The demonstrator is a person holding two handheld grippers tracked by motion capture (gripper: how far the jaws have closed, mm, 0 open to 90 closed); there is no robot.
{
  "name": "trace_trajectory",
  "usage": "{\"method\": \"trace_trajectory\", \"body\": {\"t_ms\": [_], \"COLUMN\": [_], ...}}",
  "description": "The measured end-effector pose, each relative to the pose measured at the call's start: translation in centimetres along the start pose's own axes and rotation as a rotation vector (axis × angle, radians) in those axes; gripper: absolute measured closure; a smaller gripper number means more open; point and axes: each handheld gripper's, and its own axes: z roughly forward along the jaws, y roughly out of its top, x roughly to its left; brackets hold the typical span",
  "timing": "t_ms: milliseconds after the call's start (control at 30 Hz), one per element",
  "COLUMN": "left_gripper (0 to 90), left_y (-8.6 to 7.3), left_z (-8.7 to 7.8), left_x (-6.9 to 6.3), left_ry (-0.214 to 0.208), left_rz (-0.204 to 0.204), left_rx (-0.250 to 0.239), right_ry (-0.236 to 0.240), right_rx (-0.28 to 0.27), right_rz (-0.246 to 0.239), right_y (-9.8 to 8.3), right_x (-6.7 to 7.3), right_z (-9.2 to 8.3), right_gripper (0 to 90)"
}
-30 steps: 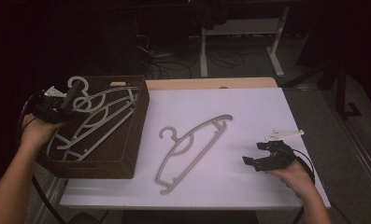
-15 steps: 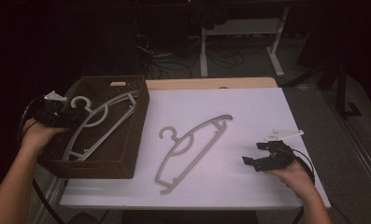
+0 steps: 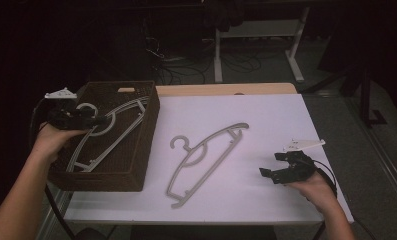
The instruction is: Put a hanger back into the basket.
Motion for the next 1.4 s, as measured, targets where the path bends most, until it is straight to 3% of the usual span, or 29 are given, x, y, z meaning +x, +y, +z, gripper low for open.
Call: {"method": "trace_trajectory", "body": {"t_ms": [267,667,800,1100,1233,1400], "left_gripper": [25.0,18.0,18.0,18.0,18.0,18.4], "left_y": [2.0,4.0,4.2,2.5,1.5,0.5], "left_z": [1.4,5.0,6.3,10.6,12.0,13.1], "left_x": [-4.1,-11.9,-14.3,-18.2,-18.9,-18.9], "left_ry": [-0.139,-0.28,-0.31,-0.342,-0.346,-0.323], "left_rz": [0.013,0.048,0.071,0.059,0.074,0.078], "left_rx": [-0.064,-0.113,-0.102,-0.084,-0.053,-0.025], "right_ry": [0.004,0.008,0.011,0.017,0.017,0.022], "right_rx": [-0.006,-0.005,-0.001,-0.002,-0.002,0.002], "right_rz": [0.0,-0.002,-0.005,-0.015,-0.017,-0.014], "right_y": [0.0,0.1,0.2,1.5,2.6,4.6], "right_x": [-0.1,-0.1,0.0,0.3,0.3,0.3], "right_z": [0.0,0.1,0.3,0.5,1.0,2.1], "right_gripper": [14.4,14.5,14.6,18.0,21.8,28.0]}}
